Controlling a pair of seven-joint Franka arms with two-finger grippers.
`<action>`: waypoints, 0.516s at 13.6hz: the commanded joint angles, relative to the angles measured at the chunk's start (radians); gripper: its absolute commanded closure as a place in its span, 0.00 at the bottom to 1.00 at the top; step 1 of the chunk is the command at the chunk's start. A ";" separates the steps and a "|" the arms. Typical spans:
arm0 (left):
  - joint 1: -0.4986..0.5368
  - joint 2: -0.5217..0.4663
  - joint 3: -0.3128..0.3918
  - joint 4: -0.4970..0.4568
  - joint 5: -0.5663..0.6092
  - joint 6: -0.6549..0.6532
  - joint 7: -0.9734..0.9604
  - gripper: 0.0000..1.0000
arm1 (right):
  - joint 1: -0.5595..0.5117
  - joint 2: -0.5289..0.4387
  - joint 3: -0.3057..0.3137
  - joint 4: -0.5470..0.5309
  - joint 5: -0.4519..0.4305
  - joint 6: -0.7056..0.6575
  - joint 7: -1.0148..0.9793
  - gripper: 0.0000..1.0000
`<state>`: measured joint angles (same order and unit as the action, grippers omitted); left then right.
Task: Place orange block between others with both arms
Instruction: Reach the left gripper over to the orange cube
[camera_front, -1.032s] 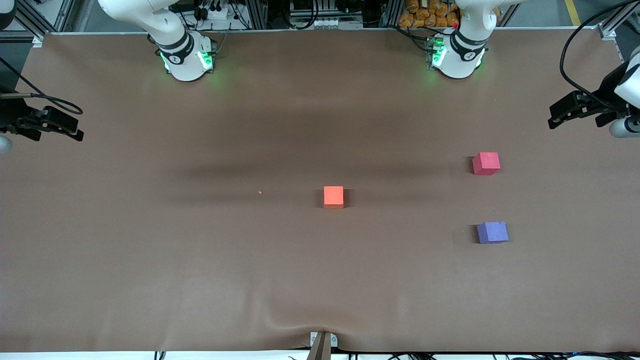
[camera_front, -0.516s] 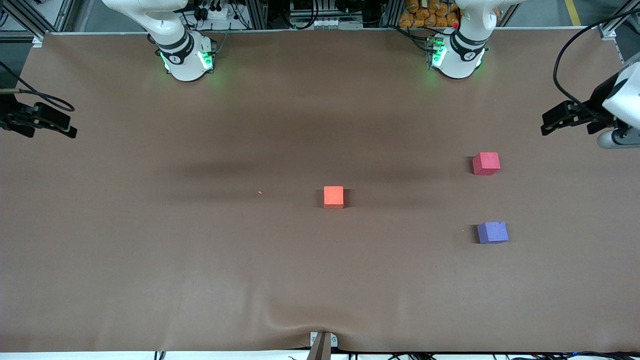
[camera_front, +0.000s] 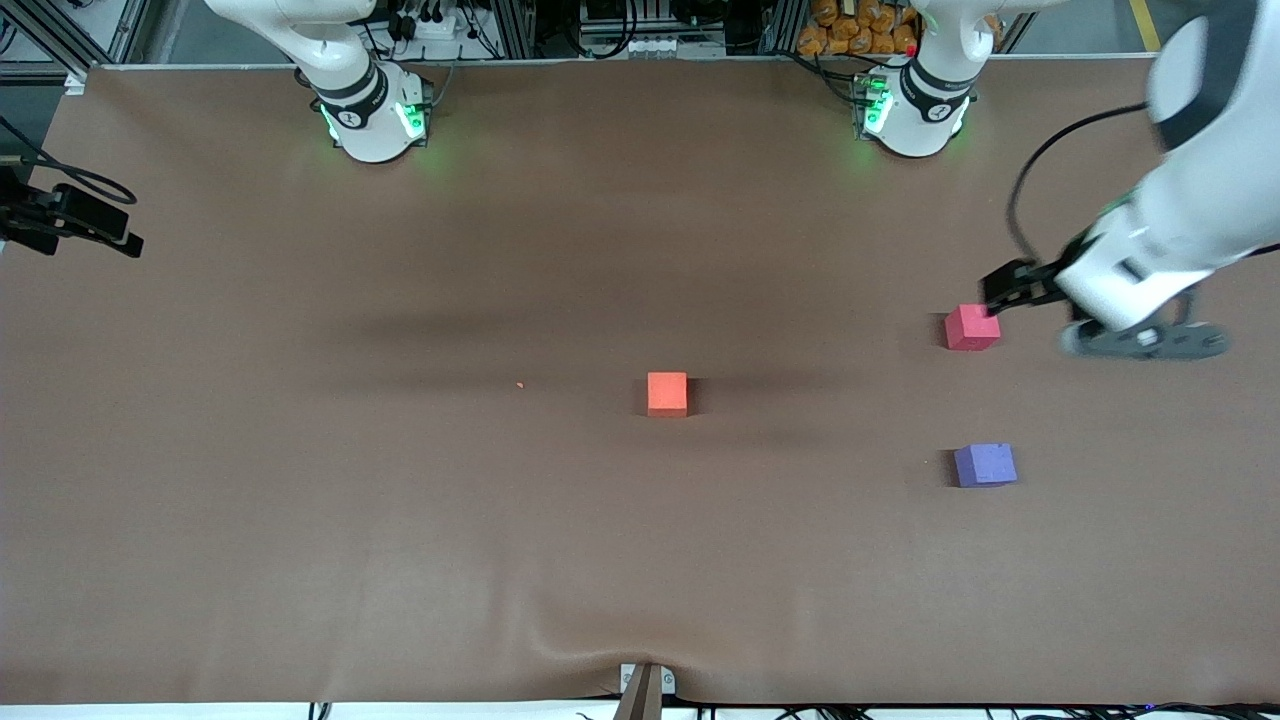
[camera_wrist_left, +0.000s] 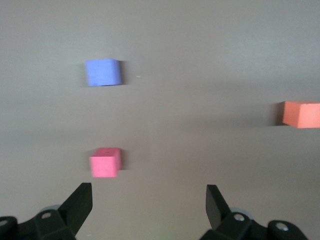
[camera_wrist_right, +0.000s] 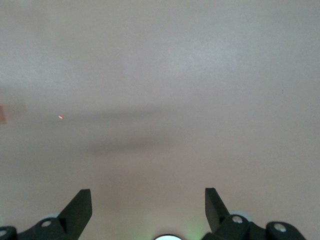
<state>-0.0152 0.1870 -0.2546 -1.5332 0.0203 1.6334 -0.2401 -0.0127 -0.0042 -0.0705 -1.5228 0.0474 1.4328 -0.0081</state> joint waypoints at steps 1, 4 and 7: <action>-0.099 0.110 0.003 0.050 0.015 0.072 -0.152 0.00 | -0.032 -0.026 0.026 -0.002 -0.023 -0.026 0.039 0.00; -0.208 0.234 0.003 0.140 0.013 0.111 -0.267 0.00 | -0.027 -0.031 0.028 0.033 -0.024 -0.037 0.065 0.00; -0.328 0.331 0.012 0.179 0.013 0.181 -0.416 0.00 | -0.029 -0.030 0.029 0.052 -0.027 -0.040 0.062 0.00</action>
<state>-0.2775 0.4470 -0.2548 -1.4189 0.0212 1.7891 -0.5794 -0.0193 -0.0255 -0.0673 -1.4869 0.0435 1.4086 0.0358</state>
